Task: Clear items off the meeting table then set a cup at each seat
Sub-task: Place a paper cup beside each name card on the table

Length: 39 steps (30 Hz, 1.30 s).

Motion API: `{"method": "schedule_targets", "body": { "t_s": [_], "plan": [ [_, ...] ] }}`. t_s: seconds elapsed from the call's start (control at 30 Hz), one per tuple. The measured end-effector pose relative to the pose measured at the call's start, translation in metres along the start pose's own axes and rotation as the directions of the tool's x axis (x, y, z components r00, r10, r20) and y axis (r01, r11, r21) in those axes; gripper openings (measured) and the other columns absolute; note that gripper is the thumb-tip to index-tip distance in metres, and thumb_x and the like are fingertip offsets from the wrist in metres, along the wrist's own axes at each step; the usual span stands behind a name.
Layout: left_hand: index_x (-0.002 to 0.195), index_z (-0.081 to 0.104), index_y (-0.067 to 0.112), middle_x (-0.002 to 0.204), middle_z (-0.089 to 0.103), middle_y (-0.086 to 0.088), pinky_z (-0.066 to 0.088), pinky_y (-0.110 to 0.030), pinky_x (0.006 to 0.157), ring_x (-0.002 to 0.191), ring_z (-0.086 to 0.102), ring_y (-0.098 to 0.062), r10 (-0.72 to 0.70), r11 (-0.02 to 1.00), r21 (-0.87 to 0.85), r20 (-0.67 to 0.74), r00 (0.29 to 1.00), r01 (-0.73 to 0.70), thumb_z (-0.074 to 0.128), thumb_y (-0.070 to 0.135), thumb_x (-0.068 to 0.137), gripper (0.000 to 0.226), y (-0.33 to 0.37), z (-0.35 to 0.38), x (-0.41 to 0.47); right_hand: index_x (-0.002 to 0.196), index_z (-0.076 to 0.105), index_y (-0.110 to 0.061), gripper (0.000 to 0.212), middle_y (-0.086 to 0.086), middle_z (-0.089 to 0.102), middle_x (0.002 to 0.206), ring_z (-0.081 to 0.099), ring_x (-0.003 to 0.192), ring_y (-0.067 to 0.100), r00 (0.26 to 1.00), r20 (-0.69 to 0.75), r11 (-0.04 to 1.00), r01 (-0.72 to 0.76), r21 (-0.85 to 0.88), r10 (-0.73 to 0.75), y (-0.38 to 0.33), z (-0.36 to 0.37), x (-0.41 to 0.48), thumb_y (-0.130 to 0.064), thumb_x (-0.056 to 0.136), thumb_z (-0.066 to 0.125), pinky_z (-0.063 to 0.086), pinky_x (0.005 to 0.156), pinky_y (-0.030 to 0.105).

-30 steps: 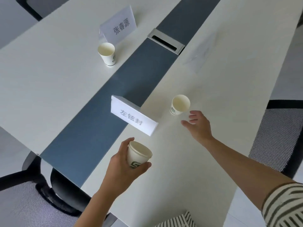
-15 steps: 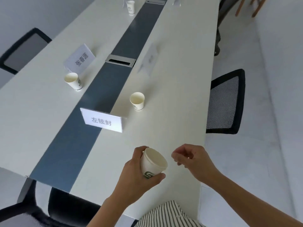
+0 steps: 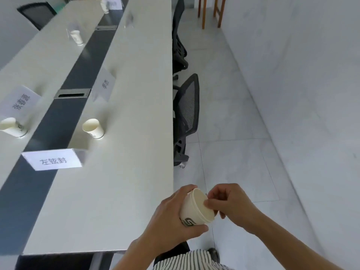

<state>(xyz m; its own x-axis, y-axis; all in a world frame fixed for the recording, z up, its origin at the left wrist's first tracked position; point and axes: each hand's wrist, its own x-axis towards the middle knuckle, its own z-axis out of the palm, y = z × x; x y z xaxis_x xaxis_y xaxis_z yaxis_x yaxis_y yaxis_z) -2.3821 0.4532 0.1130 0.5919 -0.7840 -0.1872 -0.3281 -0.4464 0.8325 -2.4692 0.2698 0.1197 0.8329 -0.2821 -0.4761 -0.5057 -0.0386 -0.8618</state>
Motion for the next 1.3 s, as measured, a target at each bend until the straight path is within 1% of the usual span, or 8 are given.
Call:
{"method": "schedule_targets", "body": {
  "t_s": [0.17, 0.4, 0.6, 0.73, 0.87, 1.0, 1.13, 1.3],
  "plan": [
    [0.124, 0.036, 0.057, 0.108, 0.054, 0.029, 0.056, -0.031, 0.078, 0.092, 0.058, -0.003, 0.083, 0.996, 0.034, 0.068, 0.994, -0.085, 0.079, 0.060, 0.056, 0.081, 0.029, 0.026, 0.037, 0.070, 0.069, -0.006, 0.010, 0.000, 0.067, 0.055, 0.059, 0.047, 0.011, 0.992, -0.124, 0.998, 0.020, 0.064, -0.012, 0.010, -0.045, -0.014, -0.002, 0.079, 0.072, 0.046, 0.045, 0.022],
    [0.125, 0.035, 0.057, 0.106, 0.051, 0.032, 0.052, -0.017, 0.071, 0.092, 0.055, 0.002, 0.141, 0.987, 0.050, 0.159, 0.977, -0.150, 0.077, 0.065, 0.055, 0.081, 0.054, 0.047, 0.125, 0.067, 0.068, -0.008, 0.012, -0.001, 0.064, 0.054, 0.055, 0.047, 0.011, 0.967, -0.251, 0.994, -0.006, 0.111, 0.034, 0.014, -0.112, 0.020, -0.003, 0.077, 0.072, 0.047, 0.048, 0.021],
    [0.122, 0.039, 0.055, 0.098, 0.055, 0.029, 0.056, -0.020, 0.065, 0.080, 0.060, -0.002, 0.132, 0.991, -0.056, 0.198, 0.971, -0.124, 0.080, 0.060, 0.055, 0.079, 0.074, 0.046, 0.239, 0.072, 0.068, -0.008, 0.008, -0.004, 0.065, 0.065, 0.055, 0.057, 0.006, 0.949, -0.315, 0.999, 0.015, 0.028, -0.006, -0.008, -0.185, 0.094, -0.003, 0.078, 0.071, 0.045, 0.054, 0.018],
    [0.121, 0.041, 0.051, 0.095, 0.059, 0.021, 0.059, -0.024, 0.063, 0.077, 0.063, -0.007, 0.115, 0.987, -0.135, 0.192, 0.975, -0.090, 0.084, 0.055, 0.056, 0.078, 0.098, 0.023, 0.315, 0.070, 0.067, -0.013, 0.012, -0.008, 0.064, 0.063, 0.055, 0.058, 0.003, 0.935, -0.349, 0.998, 0.060, -0.014, -0.061, -0.049, -0.232, 0.147, -0.004, 0.077, 0.071, 0.045, 0.053, 0.014],
    [0.123, 0.042, 0.048, 0.096, 0.059, 0.017, 0.060, -0.028, 0.068, 0.082, 0.063, -0.009, 0.106, 0.991, -0.104, 0.198, 0.974, -0.087, 0.084, 0.056, 0.057, 0.078, 0.112, 0.003, 0.376, 0.068, 0.067, -0.013, 0.011, -0.008, 0.063, 0.060, 0.054, 0.056, 0.001, 0.922, -0.380, 0.997, 0.058, -0.058, -0.076, -0.076, -0.264, 0.196, -0.008, 0.076, 0.071, 0.046, 0.053, 0.014],
    [0.127, 0.037, 0.052, 0.108, 0.054, 0.028, 0.057, -0.026, 0.078, 0.094, 0.058, -0.003, 0.111, 0.993, 0.021, 0.129, 0.985, -0.115, 0.078, 0.065, 0.056, 0.083, 0.116, -0.006, 0.424, 0.065, 0.064, -0.012, 0.014, -0.011, 0.057, 0.050, 0.046, 0.046, 0.001, 0.944, -0.326, 0.999, 0.047, -0.020, -0.051, -0.091, -0.293, 0.247, -0.007, 0.077, 0.069, 0.038, 0.047, 0.012],
    [0.127, 0.033, 0.053, 0.111, 0.047, 0.036, 0.050, -0.015, 0.075, 0.097, 0.053, 0.005, 0.091, 0.994, 0.063, 0.048, 0.995, -0.094, 0.074, 0.070, 0.057, 0.084, 0.120, -0.009, 0.481, 0.064, 0.062, -0.014, 0.016, -0.012, 0.056, 0.048, 0.045, 0.044, 0.000, 0.960, -0.269, 0.997, 0.078, -0.017, -0.080, -0.105, -0.330, 0.305, -0.006, 0.078, 0.068, 0.036, 0.045, 0.011],
    [0.124, 0.034, 0.055, 0.101, 0.056, 0.023, 0.056, -0.022, 0.068, 0.085, 0.060, -0.004, 0.003, 1.000, 0.002, -0.063, 0.998, -0.003, 0.075, 0.069, 0.059, 0.078, 0.140, -0.012, 0.577, 0.069, 0.062, -0.007, 0.012, -0.012, 0.053, 0.051, 0.044, 0.047, 0.000, 0.969, -0.206, 0.991, 0.133, -0.022, -0.134, -0.133, -0.398, 0.394, -0.005, 0.079, 0.067, 0.037, 0.047, 0.012]
  ]
}}
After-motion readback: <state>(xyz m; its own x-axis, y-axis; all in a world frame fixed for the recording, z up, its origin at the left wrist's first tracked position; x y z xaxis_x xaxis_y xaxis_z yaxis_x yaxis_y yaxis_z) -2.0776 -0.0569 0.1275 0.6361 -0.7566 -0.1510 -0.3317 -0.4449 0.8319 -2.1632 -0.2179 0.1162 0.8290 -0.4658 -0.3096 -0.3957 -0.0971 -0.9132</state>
